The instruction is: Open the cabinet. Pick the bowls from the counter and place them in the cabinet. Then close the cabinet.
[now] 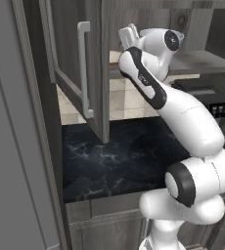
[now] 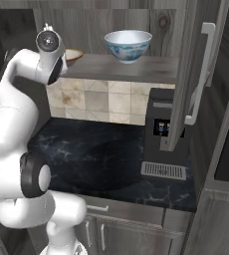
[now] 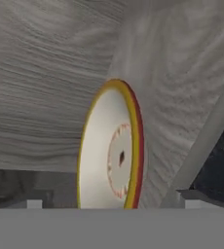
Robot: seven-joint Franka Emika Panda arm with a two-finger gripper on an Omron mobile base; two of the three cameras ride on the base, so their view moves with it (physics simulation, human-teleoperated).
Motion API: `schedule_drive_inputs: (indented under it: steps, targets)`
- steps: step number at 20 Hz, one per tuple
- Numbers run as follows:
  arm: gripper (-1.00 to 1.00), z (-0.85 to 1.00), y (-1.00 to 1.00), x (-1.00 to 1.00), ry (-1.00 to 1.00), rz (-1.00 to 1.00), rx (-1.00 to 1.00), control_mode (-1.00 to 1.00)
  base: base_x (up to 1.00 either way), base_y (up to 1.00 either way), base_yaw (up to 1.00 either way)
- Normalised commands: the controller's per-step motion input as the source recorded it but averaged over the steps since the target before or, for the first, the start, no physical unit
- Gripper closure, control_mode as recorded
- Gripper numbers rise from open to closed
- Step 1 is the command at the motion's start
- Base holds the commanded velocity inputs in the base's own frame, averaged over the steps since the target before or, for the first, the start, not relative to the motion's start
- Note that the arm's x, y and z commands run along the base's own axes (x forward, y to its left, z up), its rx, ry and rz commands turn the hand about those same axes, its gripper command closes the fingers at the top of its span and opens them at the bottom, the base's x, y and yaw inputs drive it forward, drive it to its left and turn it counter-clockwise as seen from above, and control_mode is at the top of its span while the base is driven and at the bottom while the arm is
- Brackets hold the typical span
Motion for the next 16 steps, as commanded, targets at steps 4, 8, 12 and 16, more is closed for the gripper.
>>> schedule_drive_inputs:
  steps: [4,8,12,16]
  targets:
    - [-1.00,0.17,-0.34,-0.99,-0.24,0.00,0.03,-1.00,0.00,0.00,0.00]
    - [-1.00,0.22,-0.54,-1.00,-0.33,0.00,0.06,-1.00,0.00,0.00,0.00]
    - [-1.00,0.36,-0.47,-1.00,-0.32,-0.03,0.04,-1.00,0.00,0.00,0.00]
    - [-1.00,0.35,-0.18,-1.00,-0.31,0.00,-0.06,-1.00,0.00,0.00,0.00]
